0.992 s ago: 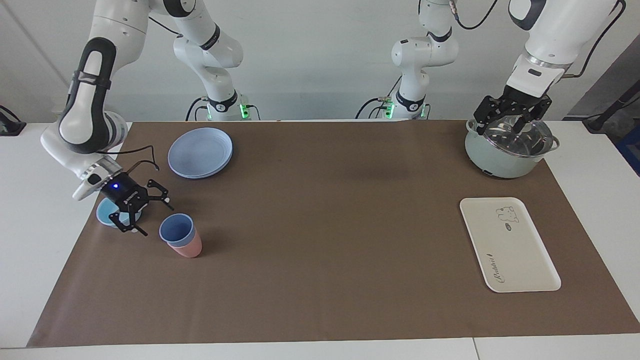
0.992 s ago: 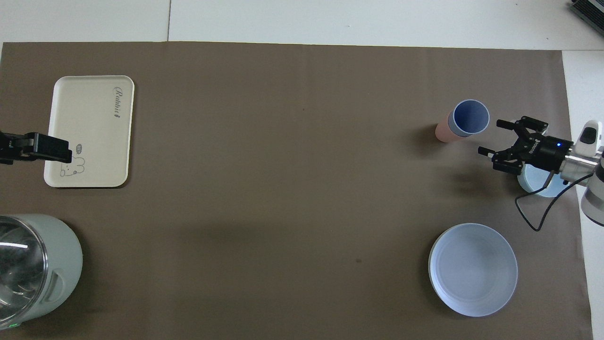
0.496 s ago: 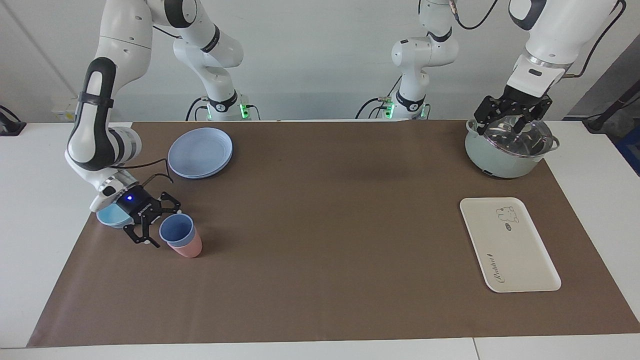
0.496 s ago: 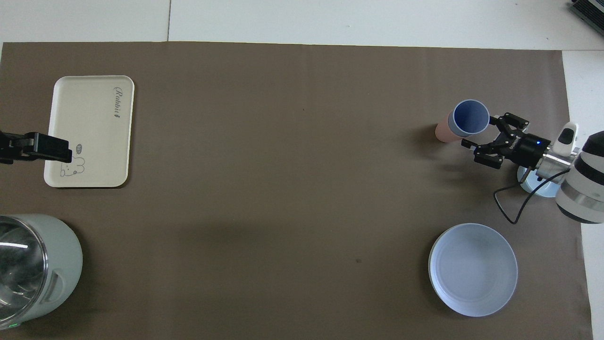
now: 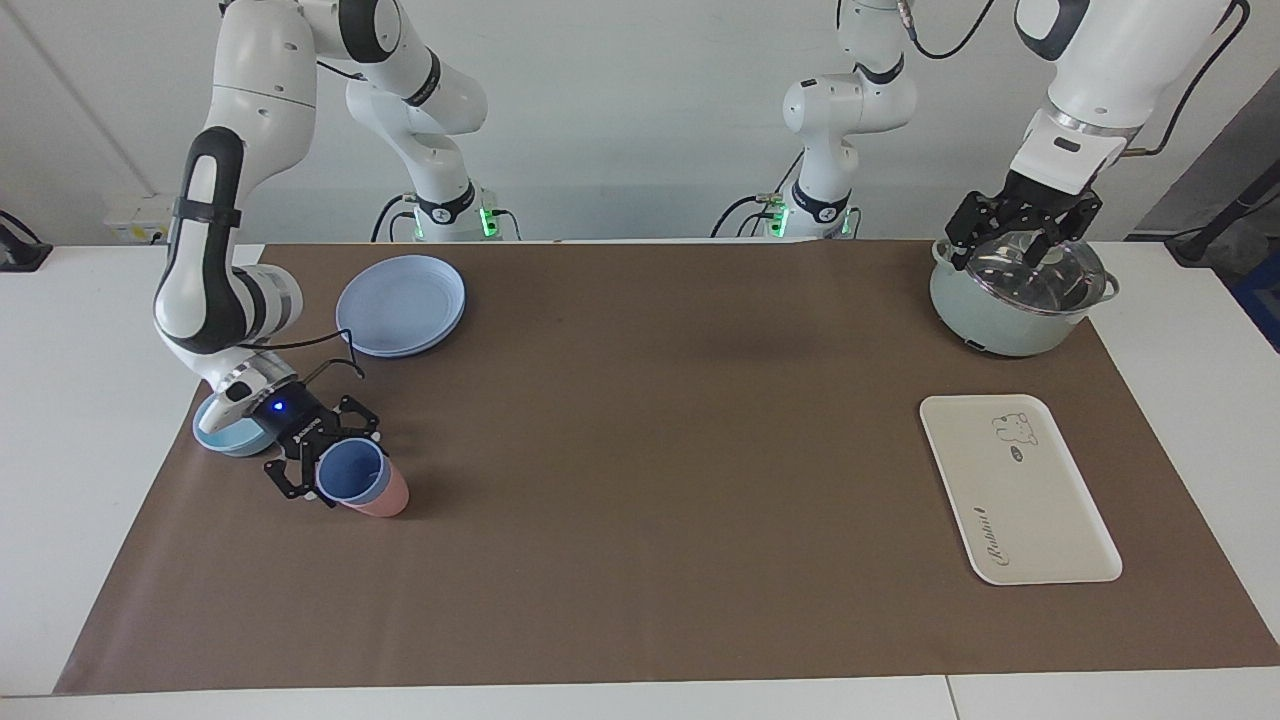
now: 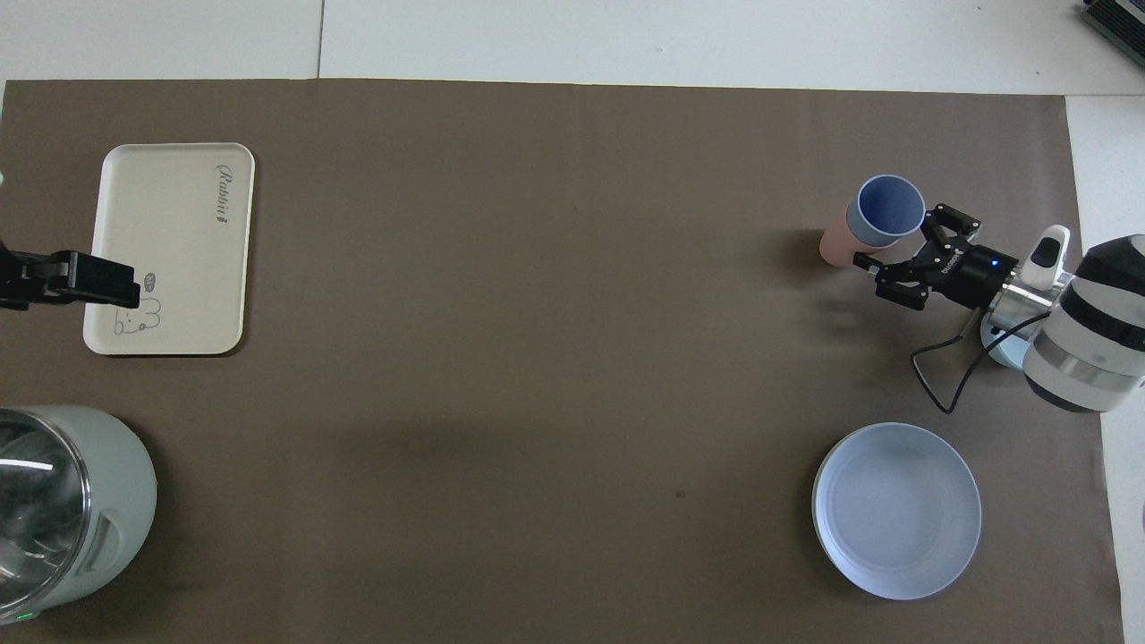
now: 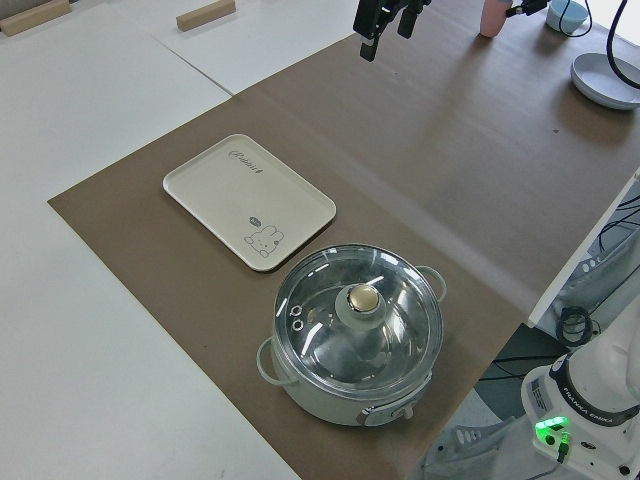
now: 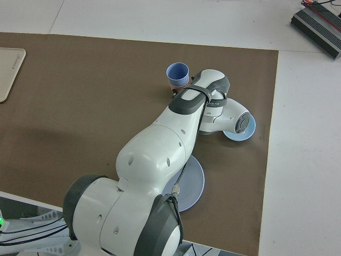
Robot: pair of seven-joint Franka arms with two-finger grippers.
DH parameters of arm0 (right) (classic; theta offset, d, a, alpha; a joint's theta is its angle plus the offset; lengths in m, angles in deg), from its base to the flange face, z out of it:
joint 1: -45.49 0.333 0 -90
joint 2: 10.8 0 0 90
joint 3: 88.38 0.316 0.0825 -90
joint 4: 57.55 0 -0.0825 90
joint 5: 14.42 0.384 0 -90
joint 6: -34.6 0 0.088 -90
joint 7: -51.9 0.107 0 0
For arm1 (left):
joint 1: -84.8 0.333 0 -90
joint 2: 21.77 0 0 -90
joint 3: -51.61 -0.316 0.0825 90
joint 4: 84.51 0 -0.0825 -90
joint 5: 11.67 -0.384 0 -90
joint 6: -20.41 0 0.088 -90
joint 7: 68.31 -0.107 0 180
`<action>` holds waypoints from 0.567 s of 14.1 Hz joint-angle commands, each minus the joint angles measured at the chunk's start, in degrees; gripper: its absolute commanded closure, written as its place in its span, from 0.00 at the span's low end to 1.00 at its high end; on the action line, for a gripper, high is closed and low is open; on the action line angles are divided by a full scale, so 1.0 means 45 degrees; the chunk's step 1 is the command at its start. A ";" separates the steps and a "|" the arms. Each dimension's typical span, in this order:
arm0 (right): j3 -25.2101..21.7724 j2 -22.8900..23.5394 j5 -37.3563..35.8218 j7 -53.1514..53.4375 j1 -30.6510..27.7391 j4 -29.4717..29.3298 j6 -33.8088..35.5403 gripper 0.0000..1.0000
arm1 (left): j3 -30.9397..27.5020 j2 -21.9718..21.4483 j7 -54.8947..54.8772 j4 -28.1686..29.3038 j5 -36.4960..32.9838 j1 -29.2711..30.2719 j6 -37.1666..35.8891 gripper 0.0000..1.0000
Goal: Place cup on tray
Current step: 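Move the right gripper to the blue-and-pink cup and grasp it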
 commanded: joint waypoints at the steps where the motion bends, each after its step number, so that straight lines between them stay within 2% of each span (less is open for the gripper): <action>1: 0.0061 0.0178 0.0403 -0.0351 0.0172 -0.0123 -0.0172 0.00 | -0.0025 -0.0269 -0.0028 0.0310 0.0133 -0.0034 0.0251 0.00; 8: 0.0080 0.0198 0.0832 -0.0350 0.0603 -0.0104 -0.0366 0.00 | -0.0025 -0.0269 -0.0009 0.0329 0.0133 -0.0054 0.0251 0.00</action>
